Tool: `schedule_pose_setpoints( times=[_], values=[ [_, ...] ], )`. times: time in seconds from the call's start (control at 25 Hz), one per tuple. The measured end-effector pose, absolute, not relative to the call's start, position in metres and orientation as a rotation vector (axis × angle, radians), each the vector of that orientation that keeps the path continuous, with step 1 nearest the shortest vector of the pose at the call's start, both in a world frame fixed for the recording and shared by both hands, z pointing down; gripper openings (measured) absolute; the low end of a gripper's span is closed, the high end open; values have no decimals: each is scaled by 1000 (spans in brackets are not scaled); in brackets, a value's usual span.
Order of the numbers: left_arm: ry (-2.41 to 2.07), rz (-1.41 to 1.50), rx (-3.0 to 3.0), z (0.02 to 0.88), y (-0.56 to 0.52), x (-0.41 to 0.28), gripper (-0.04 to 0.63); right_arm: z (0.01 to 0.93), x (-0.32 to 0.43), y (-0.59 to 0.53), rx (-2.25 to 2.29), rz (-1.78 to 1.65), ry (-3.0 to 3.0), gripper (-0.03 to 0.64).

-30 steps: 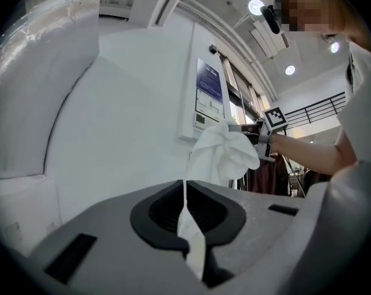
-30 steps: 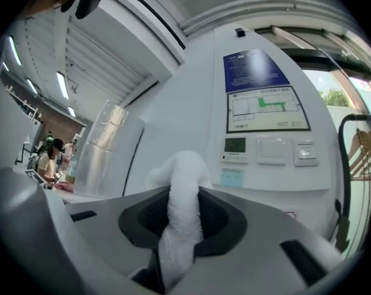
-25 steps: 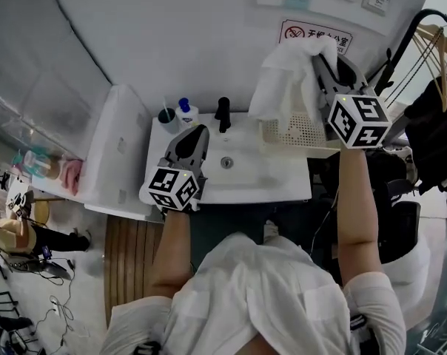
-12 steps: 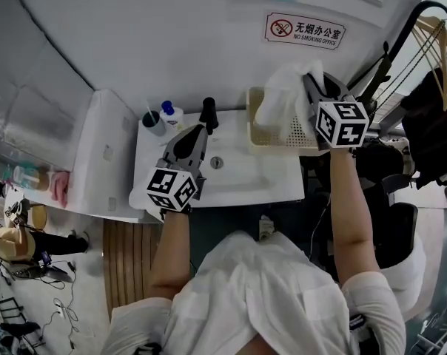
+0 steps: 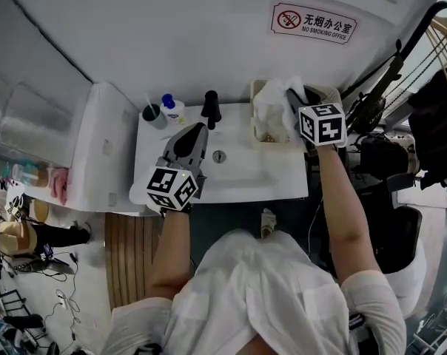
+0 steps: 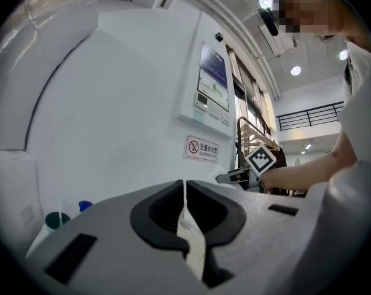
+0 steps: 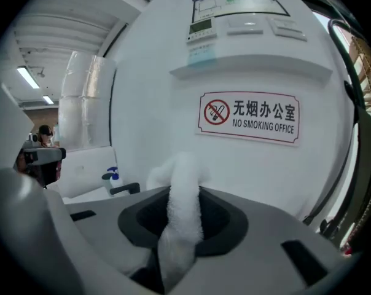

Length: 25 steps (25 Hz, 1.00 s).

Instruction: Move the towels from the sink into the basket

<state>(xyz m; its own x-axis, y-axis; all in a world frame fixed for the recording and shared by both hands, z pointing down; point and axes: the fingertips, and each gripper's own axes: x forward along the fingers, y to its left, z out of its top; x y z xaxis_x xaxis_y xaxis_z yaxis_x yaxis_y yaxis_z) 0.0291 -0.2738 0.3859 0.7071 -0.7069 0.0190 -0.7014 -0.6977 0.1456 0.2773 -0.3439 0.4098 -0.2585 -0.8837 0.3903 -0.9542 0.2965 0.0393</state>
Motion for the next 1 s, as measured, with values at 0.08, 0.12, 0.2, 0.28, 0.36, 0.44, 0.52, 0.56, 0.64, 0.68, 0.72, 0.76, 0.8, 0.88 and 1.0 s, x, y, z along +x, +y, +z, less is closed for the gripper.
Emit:
schedule_pose_setpoints(
  times=[0.08,0.12,0.2,0.28,0.36,0.44,0.52,0.56,0.64,0.68,0.72,0.76,0.8,0.88,1.0],
  values=[
    [-1153,-59,2766,387,-275,27,20,420,273,-348,1637,304,-2219,118],
    [-1155,-60,2764,387,-276,26,21,424,271,-351,1625,305,-2215,124],
    [-1161,-63,2760,387,-277,23,20,429,269,-355,1608,293,-2205,156],
    [-1165,-68,2755,388,-278,21,21,428,271,-358,1615,271,-2193,172],
    [-1169,-73,2749,389,-279,19,21,423,273,-361,1632,251,-2193,182],
    [-1173,-78,2745,389,-279,17,20,414,274,-362,1643,229,-2199,194],
    [-1176,-83,2743,389,-279,15,20,406,273,-361,1647,210,-2212,199],
    [-1177,-86,2742,389,-279,15,21,403,272,-359,1651,203,-2219,200],
    [-1179,-91,2741,388,-278,14,20,397,272,-356,1661,192,-2232,199],
    [-1181,-93,2742,387,-278,14,21,395,272,-354,1666,188,-2235,199],
    [-1181,-94,2743,386,-277,14,20,394,272,-352,1669,185,-2237,199],
    [-1182,-95,2745,386,-277,14,21,393,272,-350,1671,184,-2239,199],
    [-1181,-95,2746,385,-276,15,21,392,272,-348,1672,184,-2242,199],
    [-1182,-97,2750,383,-274,15,20,391,272,-344,1677,187,-2248,200],
    [-1192,-97,2755,381,-270,11,21,390,269,-338,1680,191,-2268,199]
  ],
)
